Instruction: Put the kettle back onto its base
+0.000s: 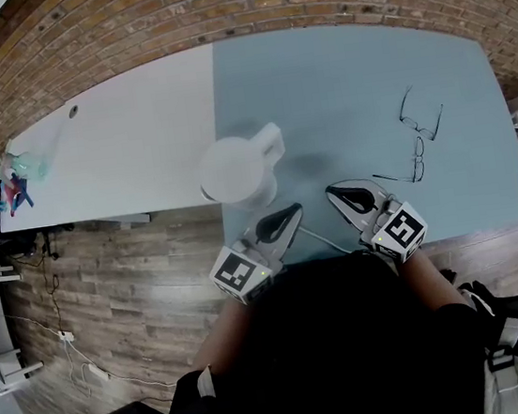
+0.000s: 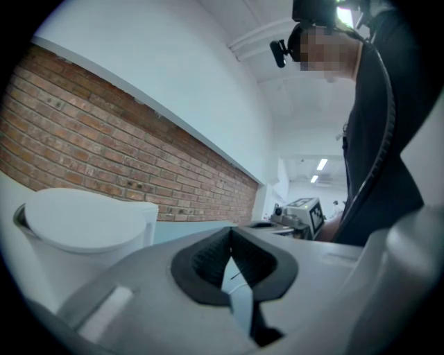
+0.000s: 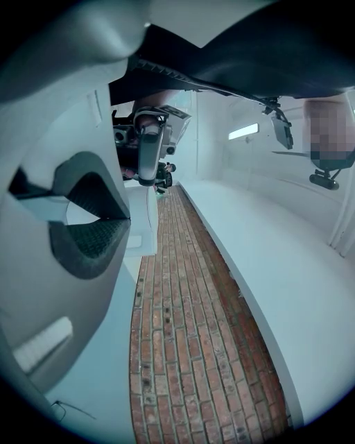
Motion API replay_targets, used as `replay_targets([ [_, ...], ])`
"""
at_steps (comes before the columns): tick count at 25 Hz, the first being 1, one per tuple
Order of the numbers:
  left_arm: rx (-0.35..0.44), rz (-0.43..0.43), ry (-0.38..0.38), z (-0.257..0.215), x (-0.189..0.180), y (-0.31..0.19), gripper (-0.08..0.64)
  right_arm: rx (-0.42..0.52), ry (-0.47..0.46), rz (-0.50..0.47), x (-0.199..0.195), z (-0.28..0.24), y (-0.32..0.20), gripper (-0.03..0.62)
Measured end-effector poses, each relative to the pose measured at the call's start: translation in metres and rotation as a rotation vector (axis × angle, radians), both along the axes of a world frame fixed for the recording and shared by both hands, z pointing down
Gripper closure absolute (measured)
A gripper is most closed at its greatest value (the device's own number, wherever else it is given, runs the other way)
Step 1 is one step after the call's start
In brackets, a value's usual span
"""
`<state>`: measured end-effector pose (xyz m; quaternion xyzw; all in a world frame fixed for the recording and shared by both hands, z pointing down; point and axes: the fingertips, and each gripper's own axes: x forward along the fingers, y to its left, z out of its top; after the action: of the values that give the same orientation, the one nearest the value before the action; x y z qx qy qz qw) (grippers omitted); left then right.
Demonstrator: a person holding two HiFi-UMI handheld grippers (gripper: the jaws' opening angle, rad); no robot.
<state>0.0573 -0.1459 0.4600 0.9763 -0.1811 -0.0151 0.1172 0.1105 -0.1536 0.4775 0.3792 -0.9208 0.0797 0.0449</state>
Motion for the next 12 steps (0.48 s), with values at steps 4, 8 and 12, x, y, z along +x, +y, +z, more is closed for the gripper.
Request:
replay_targets([
  [4,0.002,0.000,-0.003,0.0016,-0.0016,0.0006,0.557,0.002,0.004,-0.015,-0.0046,0.0002,0.0031,0.589],
  [8,-0.014,0.006,0.005,0.0028,-0.0021,0.0031,0.557,-0.001,0.008,-0.027,-0.0096,0.0020,0.0059,0.589],
  [12,-0.019,0.006,0.003,0.0019,0.0018,0.0060,0.557,-0.012,0.016,-0.036,-0.0092,0.0037,0.0088,0.589],
])
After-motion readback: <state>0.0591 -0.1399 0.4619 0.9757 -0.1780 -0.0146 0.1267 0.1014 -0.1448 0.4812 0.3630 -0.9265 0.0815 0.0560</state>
